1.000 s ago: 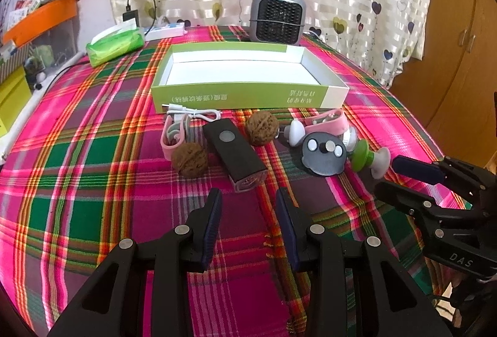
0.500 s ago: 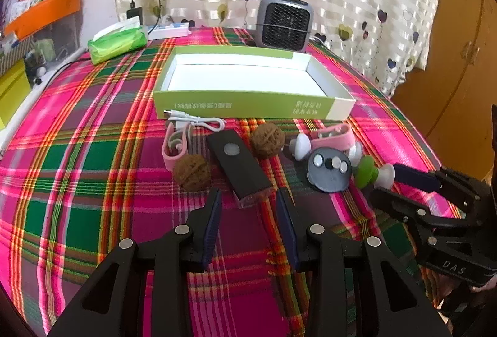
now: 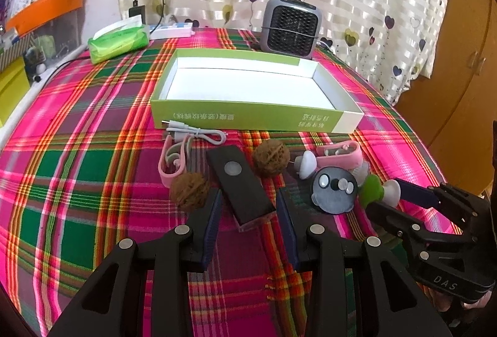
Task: Organize objects
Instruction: 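Move the left tool toward the black power bank while the right tool approaches the green spool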
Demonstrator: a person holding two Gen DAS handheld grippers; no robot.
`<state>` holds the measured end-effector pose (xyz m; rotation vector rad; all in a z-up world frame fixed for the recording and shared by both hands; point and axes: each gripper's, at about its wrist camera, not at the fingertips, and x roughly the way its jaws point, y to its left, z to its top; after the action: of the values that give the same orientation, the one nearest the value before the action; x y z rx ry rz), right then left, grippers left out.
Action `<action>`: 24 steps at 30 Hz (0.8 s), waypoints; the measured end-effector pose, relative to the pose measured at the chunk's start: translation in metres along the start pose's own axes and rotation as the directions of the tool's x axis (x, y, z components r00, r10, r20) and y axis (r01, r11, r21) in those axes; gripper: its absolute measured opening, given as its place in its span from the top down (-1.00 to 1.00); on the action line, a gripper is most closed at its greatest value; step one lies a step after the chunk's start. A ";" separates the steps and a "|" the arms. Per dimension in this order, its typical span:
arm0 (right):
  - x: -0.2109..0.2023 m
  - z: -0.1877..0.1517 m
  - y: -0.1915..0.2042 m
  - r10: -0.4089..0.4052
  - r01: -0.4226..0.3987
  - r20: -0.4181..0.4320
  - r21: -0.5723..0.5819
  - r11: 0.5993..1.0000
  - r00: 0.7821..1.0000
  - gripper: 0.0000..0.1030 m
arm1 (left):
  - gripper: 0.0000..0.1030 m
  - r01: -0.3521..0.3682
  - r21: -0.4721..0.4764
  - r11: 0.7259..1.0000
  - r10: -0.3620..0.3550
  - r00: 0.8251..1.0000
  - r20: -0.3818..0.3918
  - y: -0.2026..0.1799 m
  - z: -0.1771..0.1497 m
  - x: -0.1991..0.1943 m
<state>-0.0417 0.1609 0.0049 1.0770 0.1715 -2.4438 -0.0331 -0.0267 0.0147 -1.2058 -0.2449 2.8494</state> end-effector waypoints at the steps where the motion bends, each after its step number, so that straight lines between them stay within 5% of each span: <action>1: 0.000 0.000 -0.001 -0.001 0.001 -0.002 0.003 1.000 1.000 0.04 | 0.34 0.000 0.001 1.000 0.000 1.000 0.000 0.000 0.001 0.000; 16: 0.008 0.005 -0.009 -0.040 0.041 -0.033 0.018 0.999 0.999 0.04 | 0.34 -0.006 -0.006 1.000 0.006 1.000 -0.005 0.002 0.009 0.008; 20: 0.007 0.005 -0.010 -0.039 0.039 -0.026 0.009 0.999 0.999 0.30 | 0.34 0.000 -0.009 1.000 0.000 1.000 -0.004 0.003 0.010 0.008; 24: 0.007 0.005 -0.011 -0.038 0.038 -0.025 0.006 0.999 0.999 0.30 | 0.36 -0.007 -0.010 1.000 0.007 1.000 -0.005 0.004 0.010 0.009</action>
<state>-0.0543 0.1667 0.0028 1.1176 0.1934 -2.4670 -0.0461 -0.0308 0.0144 -1.2178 -0.2551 2.8537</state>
